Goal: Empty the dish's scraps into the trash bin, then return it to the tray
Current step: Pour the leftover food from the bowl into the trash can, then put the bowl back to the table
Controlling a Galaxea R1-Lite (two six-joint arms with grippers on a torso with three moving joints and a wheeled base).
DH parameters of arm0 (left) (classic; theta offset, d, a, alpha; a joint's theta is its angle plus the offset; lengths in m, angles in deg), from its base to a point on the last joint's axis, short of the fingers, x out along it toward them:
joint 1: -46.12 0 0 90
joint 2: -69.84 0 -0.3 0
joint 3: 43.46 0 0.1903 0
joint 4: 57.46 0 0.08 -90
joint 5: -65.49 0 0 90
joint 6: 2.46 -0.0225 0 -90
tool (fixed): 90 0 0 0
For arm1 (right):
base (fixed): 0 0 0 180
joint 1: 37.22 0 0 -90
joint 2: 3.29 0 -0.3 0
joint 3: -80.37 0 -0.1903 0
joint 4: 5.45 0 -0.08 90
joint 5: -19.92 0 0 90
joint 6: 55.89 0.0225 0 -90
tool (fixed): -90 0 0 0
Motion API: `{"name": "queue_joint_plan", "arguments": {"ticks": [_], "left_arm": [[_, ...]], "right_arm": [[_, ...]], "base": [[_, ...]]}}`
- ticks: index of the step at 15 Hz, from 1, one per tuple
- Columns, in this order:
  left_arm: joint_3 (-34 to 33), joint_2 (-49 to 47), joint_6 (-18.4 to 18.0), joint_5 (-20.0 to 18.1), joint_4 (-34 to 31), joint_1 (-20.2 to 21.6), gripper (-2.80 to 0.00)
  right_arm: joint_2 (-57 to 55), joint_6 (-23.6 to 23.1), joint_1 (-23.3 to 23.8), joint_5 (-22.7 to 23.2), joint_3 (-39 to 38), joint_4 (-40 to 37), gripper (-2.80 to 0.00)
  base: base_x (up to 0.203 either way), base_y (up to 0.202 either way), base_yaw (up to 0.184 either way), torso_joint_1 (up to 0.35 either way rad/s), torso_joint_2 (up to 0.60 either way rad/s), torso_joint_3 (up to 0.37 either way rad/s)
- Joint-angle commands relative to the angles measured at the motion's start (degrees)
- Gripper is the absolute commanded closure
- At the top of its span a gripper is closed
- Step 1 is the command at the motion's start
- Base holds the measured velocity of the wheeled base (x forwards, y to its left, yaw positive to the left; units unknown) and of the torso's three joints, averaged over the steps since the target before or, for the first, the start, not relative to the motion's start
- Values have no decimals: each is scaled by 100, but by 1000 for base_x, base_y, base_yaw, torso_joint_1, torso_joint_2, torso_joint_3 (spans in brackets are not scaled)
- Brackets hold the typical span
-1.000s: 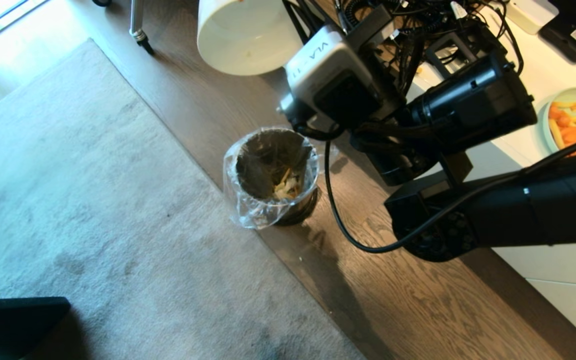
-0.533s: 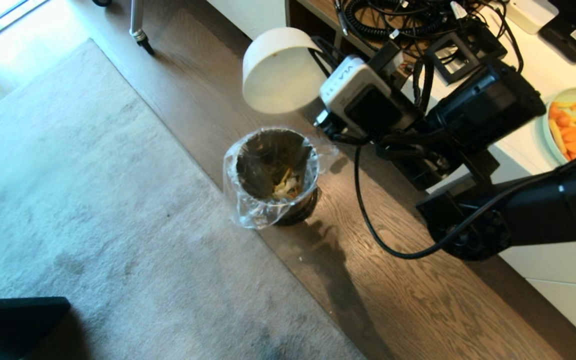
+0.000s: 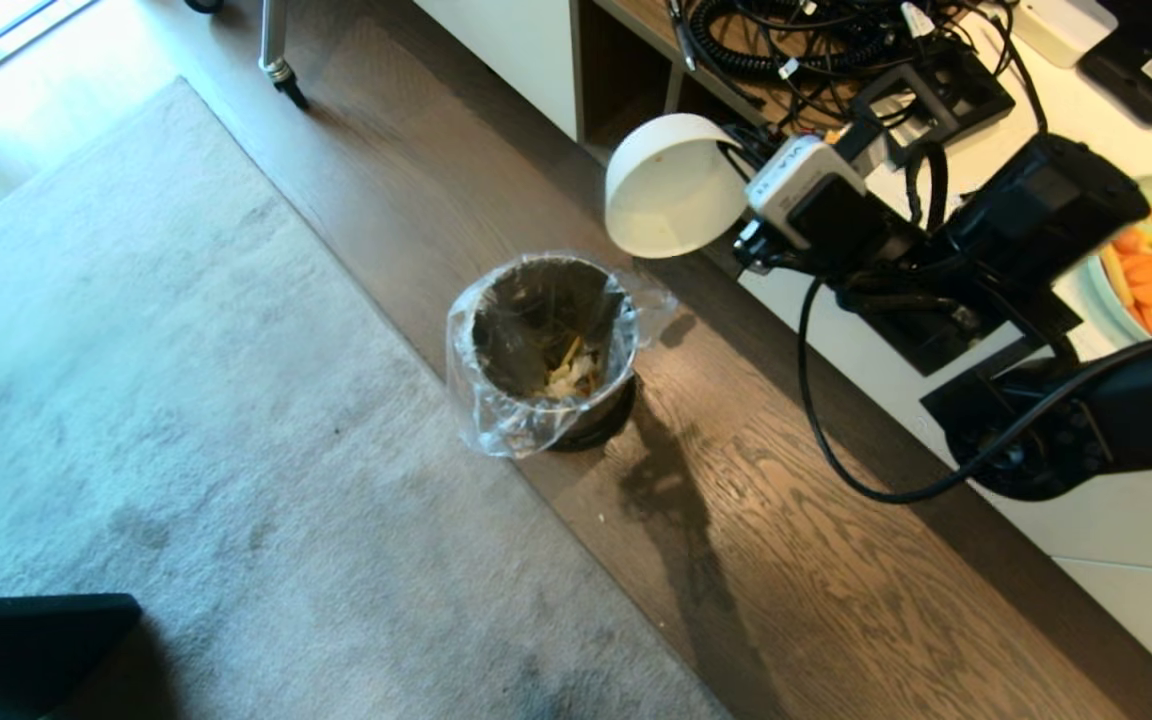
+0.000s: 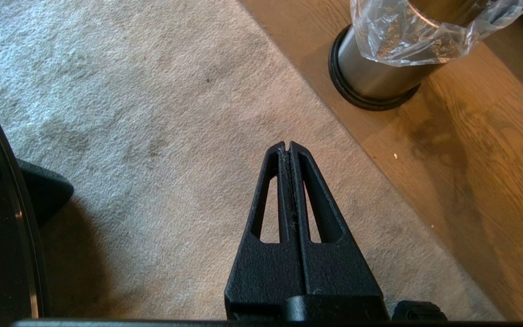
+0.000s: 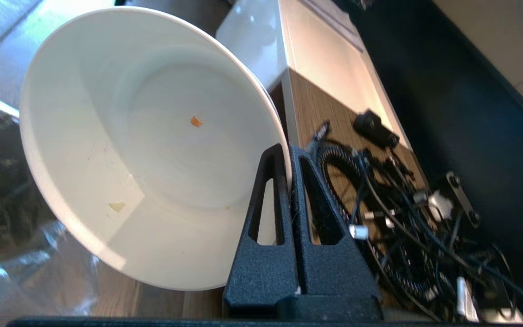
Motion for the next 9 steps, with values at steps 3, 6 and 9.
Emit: {"name": "queue_joint_plan", "arguments": {"ticks": [3,6,9], "left_arm": [[0,2,5,5,2,0,0],[0,2,5,5,2,0,0],[0,2,5,5,2,0,0]], "right_arm": [[487,328,474,-1,-665,-91,0],[902,737,796,-1,-1385,-212,0],[1380,1207,1220,-3,-1846,-403,0]], "base": [[0,0,0,0,0,0],[0,0,0,0,0,0],[0,0,0,0,0,0]]}}
